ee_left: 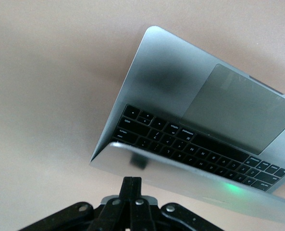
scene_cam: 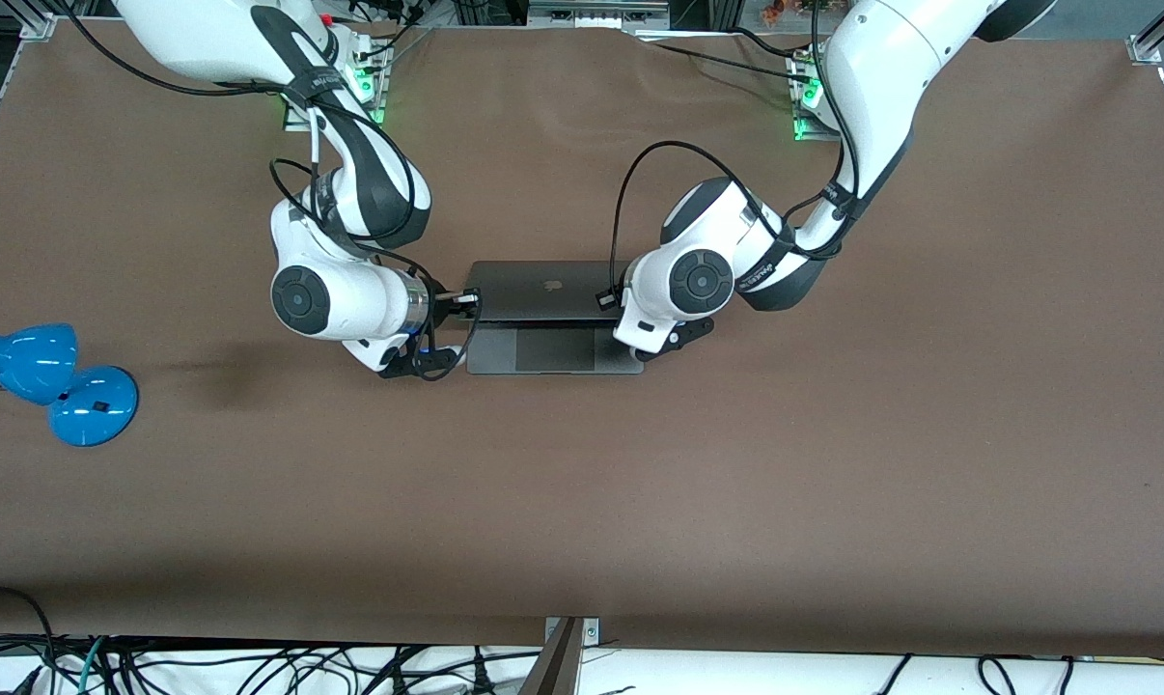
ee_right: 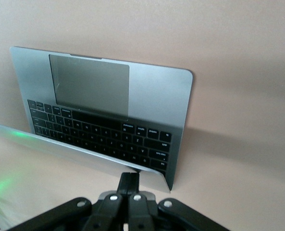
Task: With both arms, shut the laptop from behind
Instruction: 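Lower the screen onto the keyboard with both grippers until shut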
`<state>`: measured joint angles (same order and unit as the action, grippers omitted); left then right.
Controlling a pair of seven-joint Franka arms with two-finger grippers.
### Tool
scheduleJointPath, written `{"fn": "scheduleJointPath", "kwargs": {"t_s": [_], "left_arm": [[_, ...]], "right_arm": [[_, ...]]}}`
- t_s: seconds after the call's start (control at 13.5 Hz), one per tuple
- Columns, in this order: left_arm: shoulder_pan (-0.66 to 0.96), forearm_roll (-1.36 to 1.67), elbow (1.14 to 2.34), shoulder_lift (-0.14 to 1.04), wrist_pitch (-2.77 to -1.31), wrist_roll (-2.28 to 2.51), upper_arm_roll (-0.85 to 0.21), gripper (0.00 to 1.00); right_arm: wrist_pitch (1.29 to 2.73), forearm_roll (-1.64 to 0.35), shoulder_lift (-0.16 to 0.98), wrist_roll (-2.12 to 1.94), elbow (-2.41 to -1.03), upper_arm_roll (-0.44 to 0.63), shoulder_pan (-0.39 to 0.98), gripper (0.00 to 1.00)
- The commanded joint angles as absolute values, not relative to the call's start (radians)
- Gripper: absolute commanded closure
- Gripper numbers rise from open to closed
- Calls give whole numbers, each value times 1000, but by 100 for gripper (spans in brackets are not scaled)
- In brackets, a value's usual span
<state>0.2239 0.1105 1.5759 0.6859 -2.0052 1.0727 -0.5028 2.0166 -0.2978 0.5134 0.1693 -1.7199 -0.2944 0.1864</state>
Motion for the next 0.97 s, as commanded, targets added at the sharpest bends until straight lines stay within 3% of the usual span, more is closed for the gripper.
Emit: {"fn": "scheduleJointPath", "kwargs": {"t_s": [0.0, 0.89], "left_arm": [[229, 72, 1525, 718, -2003, 1066, -502, 100], [239, 71, 1465, 776, -2008, 1066, -483, 100]], "right_arm": [[2028, -285, 546, 150, -1680, -287, 193, 100], [2094, -285, 635, 98, -1634, -268, 199, 100]]}}
